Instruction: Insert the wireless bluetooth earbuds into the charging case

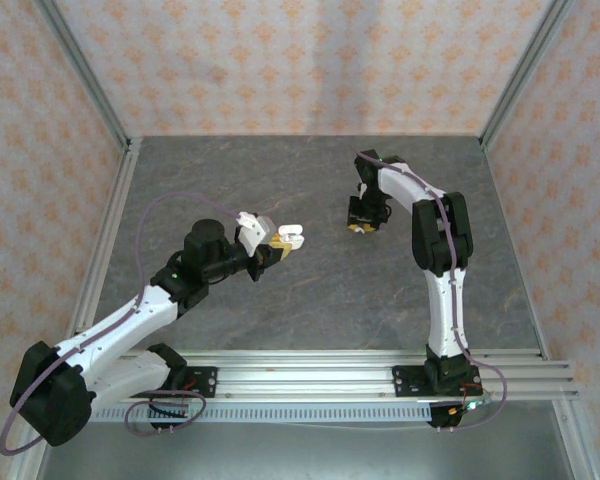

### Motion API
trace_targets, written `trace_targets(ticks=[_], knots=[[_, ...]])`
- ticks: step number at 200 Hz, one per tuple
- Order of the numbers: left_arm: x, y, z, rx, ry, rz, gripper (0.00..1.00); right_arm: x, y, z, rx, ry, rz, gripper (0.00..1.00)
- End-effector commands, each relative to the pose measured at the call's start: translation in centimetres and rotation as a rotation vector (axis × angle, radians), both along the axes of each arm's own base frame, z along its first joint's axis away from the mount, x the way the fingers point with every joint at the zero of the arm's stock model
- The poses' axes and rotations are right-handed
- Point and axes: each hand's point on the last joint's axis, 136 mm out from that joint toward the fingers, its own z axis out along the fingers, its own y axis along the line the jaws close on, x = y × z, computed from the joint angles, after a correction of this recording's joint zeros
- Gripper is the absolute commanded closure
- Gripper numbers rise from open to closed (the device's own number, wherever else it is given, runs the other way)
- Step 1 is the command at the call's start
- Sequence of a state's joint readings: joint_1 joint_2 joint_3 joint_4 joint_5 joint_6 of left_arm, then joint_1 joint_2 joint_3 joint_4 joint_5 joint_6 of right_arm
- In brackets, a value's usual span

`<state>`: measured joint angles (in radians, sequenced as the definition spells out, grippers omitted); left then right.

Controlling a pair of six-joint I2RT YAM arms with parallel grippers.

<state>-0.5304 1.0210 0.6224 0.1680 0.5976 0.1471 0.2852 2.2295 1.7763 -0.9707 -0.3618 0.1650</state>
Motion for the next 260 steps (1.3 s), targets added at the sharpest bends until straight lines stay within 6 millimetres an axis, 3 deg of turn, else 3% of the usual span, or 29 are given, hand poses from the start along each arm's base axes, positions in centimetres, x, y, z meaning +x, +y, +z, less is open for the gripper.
trace_targets(ticks=[1,62,85,136,159,188,260], knots=[[0.1,-0.3,2.1,-0.031,-0.029,-0.001,1.00,0.0,-0.4,1.1,-0.032,-0.014,-0.002,0.62],[0.0,-0.2,2.0,-0.022,-0.028,0.000,1.00,2.1,-0.8,1.5,-0.066,-0.018,0.042,0.61],[0.0,-0.2,2.0,-0.020,-0.028,0.003,1.00,2.7,-0.6,2.5,-0.053,-0.031,0.062,0.62],[0.1,-0.3,1.8,-0.022,-0.028,0.001,1.00,0.8,0.7,5.2,0.031,-0.157,0.191,0.67],[0.2,-0.5,1.8,-0.025,-0.022,-0.009,1.00,0.0,-0.2,4.6,-0.016,-0.161,0.215,0.69],[0.3,-0.8,2.2,-0.035,-0.018,-0.014,1.00,0.6,-1.5,2.6,-0.059,-0.110,0.160,0.75],[-0.3,-0.1,2.4,-0.036,-0.028,0.005,1.00,-1.6,-2.0,-0.7,-0.064,-0.013,0.143,0.77]])
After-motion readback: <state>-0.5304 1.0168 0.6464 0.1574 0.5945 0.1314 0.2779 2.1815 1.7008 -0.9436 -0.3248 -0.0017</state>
